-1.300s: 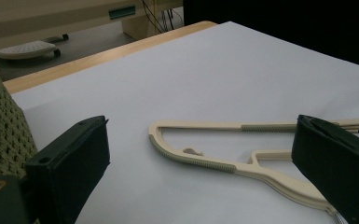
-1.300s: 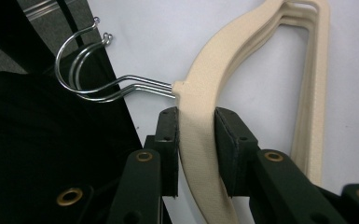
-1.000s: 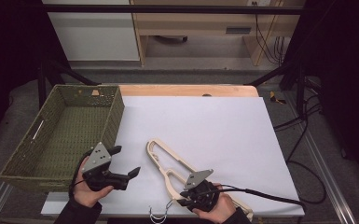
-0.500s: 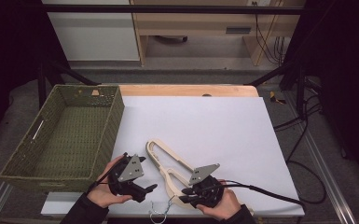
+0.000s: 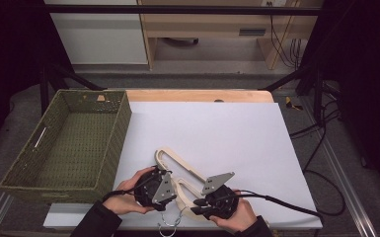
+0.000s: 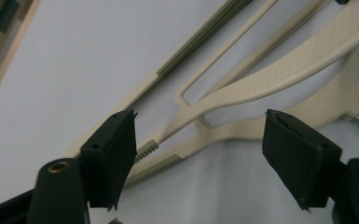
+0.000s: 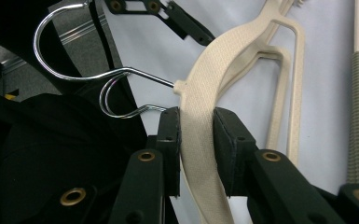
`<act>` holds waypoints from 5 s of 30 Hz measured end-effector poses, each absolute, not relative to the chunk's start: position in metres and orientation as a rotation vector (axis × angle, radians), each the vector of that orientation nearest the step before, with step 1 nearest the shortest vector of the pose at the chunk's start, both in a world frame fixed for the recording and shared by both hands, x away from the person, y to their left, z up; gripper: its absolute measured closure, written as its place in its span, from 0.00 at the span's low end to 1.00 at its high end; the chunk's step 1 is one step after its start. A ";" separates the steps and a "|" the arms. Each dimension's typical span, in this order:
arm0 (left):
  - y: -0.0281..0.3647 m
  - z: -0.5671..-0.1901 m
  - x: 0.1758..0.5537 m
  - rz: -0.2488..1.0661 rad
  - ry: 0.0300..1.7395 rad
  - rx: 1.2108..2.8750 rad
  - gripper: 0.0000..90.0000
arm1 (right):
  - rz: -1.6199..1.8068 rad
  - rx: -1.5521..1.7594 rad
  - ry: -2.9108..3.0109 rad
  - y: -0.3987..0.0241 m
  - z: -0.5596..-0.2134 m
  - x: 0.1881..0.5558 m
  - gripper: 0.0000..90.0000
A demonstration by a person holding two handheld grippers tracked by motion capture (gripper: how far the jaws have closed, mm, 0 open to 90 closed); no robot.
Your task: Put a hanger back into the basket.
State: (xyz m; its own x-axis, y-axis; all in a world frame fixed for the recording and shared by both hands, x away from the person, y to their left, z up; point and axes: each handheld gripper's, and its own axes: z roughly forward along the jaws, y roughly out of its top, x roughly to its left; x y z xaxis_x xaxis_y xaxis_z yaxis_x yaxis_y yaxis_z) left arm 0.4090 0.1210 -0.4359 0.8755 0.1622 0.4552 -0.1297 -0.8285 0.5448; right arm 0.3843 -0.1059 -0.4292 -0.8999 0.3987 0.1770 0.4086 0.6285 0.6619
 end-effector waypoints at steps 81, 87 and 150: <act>0.107 -0.342 0.436 0.654 0.440 2.374 0.96 | -1.750 -1.254 -2.850 -0.196 -0.389 0.389 0.13; 0.131 -0.319 0.431 0.603 0.543 2.325 0.96 | -1.744 -1.262 -2.848 -0.195 -0.390 0.389 0.12; 0.396 -0.328 0.479 0.756 1.158 2.409 0.96 | -1.775 -1.283 -2.818 -0.194 -0.391 0.391 0.08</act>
State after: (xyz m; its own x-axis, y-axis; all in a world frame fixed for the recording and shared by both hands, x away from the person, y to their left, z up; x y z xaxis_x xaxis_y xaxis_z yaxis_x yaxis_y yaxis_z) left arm 0.4785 0.3962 -0.3278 0.5204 0.7964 0.3080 0.6026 -0.5981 0.5284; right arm 0.3908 -0.1936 -0.3910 -0.6631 0.7484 0.0141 0.3360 0.2807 0.8990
